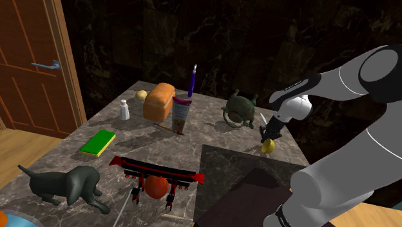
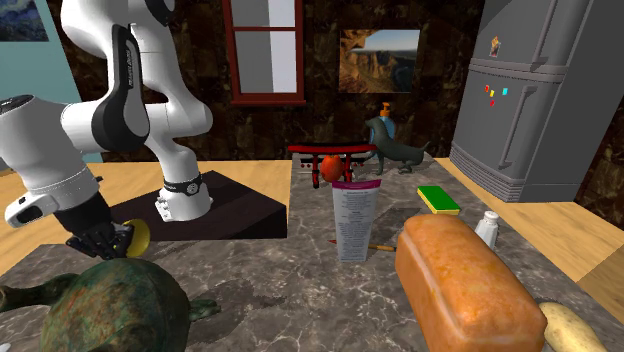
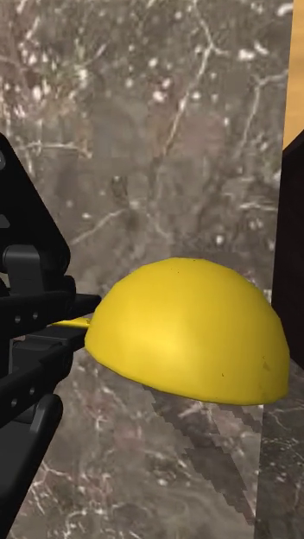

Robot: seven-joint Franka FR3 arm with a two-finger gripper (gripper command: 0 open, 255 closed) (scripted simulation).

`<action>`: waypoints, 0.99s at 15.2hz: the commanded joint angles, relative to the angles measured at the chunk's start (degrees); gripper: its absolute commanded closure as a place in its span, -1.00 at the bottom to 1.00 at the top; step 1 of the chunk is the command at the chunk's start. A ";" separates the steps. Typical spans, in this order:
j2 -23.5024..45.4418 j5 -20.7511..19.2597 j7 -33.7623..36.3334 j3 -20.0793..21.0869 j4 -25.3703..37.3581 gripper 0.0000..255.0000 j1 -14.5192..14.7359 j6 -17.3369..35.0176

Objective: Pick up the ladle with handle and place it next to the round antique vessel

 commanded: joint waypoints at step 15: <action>-5.37 -3.63 2.44 0.08 3.01 -1.00 -1.36 -8.24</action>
